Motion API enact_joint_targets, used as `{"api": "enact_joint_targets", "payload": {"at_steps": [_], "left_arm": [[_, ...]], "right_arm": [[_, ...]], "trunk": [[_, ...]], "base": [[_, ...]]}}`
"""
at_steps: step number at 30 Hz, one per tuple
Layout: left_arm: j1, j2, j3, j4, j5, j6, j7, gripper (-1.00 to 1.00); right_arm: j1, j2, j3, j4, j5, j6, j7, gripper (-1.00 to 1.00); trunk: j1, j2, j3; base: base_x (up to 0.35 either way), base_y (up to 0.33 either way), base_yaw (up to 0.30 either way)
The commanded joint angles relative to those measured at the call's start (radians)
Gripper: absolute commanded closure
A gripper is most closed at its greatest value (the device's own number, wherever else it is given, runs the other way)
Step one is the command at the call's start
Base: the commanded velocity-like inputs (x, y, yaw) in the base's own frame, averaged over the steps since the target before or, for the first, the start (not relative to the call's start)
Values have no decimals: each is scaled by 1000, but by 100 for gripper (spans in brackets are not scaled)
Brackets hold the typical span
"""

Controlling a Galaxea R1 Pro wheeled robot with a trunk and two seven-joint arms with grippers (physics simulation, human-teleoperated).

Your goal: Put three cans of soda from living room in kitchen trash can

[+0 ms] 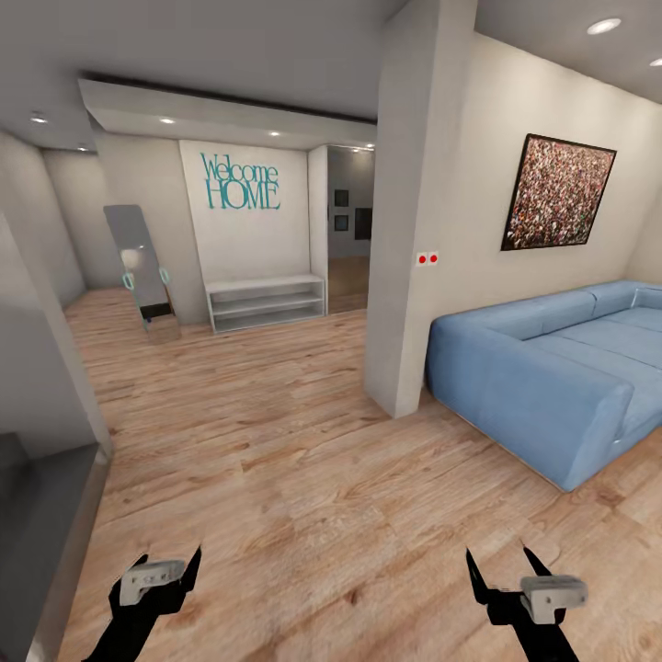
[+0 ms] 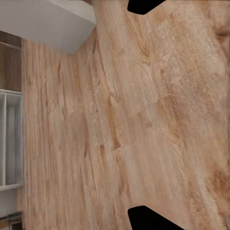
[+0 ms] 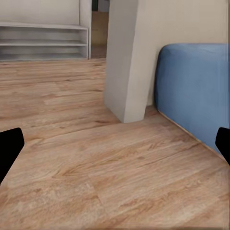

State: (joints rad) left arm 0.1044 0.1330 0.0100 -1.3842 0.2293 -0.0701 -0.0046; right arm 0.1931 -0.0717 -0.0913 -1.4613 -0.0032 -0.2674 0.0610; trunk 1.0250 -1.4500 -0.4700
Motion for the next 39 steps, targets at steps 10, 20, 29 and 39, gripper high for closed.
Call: {"api": "enact_joint_targets", "payload": {"at_steps": [10, 20, 29, 39], "left_arm": [[12, -6, -8, 122, -3, -117, -9, -100], [12, -10, -8, 151, -4, -121, -7, -100], [12, -10, -8, 170, -3, -121, -3, -100], [12, -12, -10, 204, -3, -124, 0, -100]], "right_arm": [[10, 3, -6, 45, -1, -36, 2, -100], [10, 11, 7, 78, -1, -37, -9, -100], [9, 12, 11, 103, 2, -39, -9, -100], [9, 12, 12, 143, 10, -41, -7, -100]], "trunk": [[0, 0, 0], [0, 0, 0], [0, 0, 0], [0, 0, 0]], "base": [[0, 0, 0], [0, 0, 0], [0, 0, 0], [0, 0, 0]]}}
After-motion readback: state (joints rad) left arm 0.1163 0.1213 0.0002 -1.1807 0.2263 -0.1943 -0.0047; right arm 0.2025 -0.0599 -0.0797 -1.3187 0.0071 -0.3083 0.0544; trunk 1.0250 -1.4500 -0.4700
